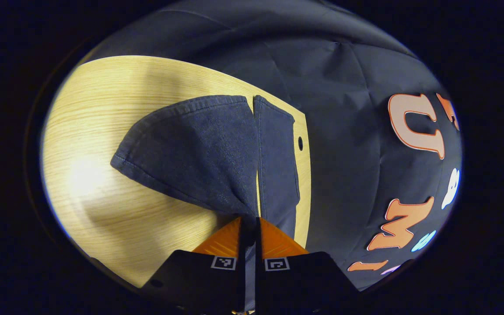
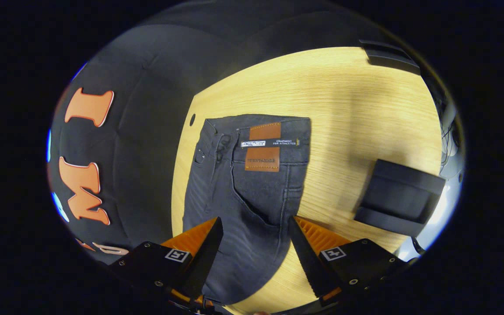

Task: Grasp the waist and the cuffs of the jeans and fold them to make the two legs overlap; first hold the waist and fold one-third of the jeans toward the cuffs, then hold the cuffs and fold the remaining one-third in the same direction to finish folding.

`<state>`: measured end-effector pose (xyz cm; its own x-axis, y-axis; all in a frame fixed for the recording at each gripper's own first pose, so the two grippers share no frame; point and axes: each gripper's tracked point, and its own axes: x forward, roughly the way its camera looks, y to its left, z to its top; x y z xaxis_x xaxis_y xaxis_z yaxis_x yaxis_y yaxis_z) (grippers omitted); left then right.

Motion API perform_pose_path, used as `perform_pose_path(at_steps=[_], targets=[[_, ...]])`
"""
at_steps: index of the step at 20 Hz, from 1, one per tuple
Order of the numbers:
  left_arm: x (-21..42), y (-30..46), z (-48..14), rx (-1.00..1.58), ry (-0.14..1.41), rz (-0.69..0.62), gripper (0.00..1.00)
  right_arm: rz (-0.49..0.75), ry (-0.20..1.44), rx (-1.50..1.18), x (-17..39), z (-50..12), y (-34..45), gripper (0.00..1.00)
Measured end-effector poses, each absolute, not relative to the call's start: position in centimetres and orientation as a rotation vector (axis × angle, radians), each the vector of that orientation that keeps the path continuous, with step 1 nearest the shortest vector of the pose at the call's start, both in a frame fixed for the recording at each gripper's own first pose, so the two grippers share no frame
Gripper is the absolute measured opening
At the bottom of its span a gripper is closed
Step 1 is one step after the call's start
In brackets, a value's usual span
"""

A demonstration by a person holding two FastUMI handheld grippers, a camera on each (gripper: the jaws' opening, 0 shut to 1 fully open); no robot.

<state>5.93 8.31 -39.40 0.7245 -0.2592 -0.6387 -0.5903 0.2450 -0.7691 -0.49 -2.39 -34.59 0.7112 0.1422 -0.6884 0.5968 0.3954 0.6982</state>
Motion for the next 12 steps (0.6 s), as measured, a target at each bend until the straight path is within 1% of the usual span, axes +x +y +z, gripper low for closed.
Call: perform_pose_path(at_steps=[1,3,4,6,8,10,12], targets=[[6.0,8.3,-39.4,-1.340,0.782,0.260,0.09,-0.317,0.739,1.176,0.3,-34.7,-2.1,0.92],[5.9,8.2,-39.5,-1.348,0.785,0.264,0.09,-0.357,0.724,1.194,1.0,-35.8,-2.1,0.84],[5.8,8.1,-39.7,-1.351,0.787,0.269,0.09,-0.395,0.737,1.191,1.0,-36.8,-2.4,0.64],[5.7,8.2,-39.9,-1.351,0.797,0.276,0.09,-0.446,0.732,1.244,1.3,-36.9,-2.3,0.19],[5.6,8.4,-39.5,-1.340,0.791,0.281,0.09,-0.469,0.776,1.190,0.9,-37.0,-2.3,0.07],[5.3,8.7,-39.1,-1.321,0.793,0.306,0.08,-0.439,0.813,1.094,0.6,-36.2,-2.3,0.07],[4.0,8.8,-38.8,-1.270,0.847,0.359,0.08,-0.390,0.816,1.057,0.5,-34.5,-2.6,0.07]])
